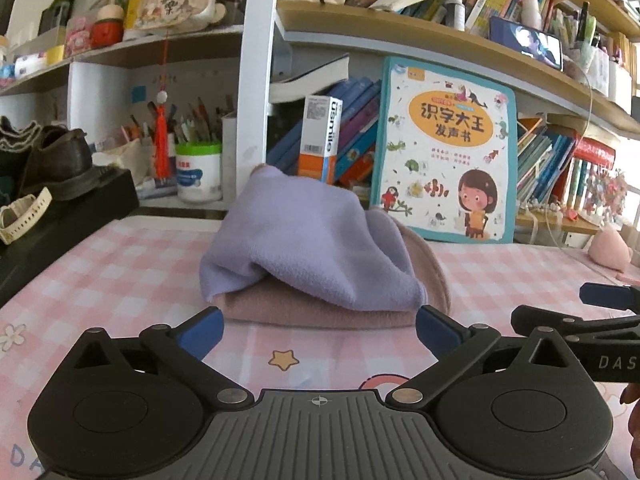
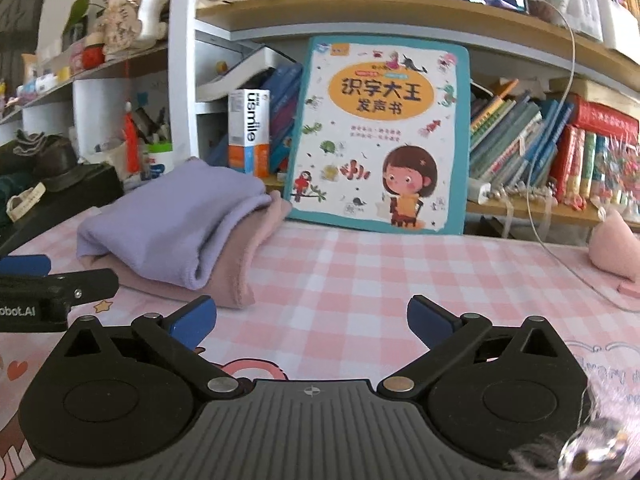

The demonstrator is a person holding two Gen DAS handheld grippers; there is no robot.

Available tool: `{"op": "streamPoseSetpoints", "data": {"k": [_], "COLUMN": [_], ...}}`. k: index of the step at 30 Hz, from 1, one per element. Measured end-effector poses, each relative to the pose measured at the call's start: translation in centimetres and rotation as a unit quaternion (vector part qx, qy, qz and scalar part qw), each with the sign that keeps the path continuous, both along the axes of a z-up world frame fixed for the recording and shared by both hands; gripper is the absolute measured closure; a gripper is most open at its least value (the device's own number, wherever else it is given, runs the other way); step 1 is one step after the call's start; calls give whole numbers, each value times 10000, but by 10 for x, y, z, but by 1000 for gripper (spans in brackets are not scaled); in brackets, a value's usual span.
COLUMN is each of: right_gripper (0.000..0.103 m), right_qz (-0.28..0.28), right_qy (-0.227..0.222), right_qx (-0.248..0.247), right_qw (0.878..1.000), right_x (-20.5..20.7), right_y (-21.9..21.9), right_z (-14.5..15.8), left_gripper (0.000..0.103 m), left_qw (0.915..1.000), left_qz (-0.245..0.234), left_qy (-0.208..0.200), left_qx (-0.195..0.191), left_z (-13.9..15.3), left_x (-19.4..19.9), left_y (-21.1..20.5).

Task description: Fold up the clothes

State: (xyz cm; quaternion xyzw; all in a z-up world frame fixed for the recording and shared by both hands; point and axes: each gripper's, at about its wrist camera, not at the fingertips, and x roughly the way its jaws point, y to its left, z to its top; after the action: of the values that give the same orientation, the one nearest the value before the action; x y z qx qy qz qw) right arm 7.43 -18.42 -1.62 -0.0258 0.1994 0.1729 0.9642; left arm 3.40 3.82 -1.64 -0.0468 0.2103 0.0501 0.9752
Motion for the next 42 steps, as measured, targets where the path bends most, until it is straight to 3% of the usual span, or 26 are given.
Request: {"op": "streamPoseSetpoints", "data": {"k": [21,42], "right_gripper": [0,0], "right_qz": [22,-14], "right_qy": [95,170], "right_qx": [-173,-161], "right_qw": [9998,9997], "right_x": [3,5], "right_y": [5,4], "right_z": [-1,-2], "left_gripper": [0,0], "left_qw": [9994,9991], "left_qz": [6,-10], "left_qy": [308,253], "left_qx": [179,332], "left_z": [-3,-2], "left_x": [9,6], "left_y": [-4,-6]}}
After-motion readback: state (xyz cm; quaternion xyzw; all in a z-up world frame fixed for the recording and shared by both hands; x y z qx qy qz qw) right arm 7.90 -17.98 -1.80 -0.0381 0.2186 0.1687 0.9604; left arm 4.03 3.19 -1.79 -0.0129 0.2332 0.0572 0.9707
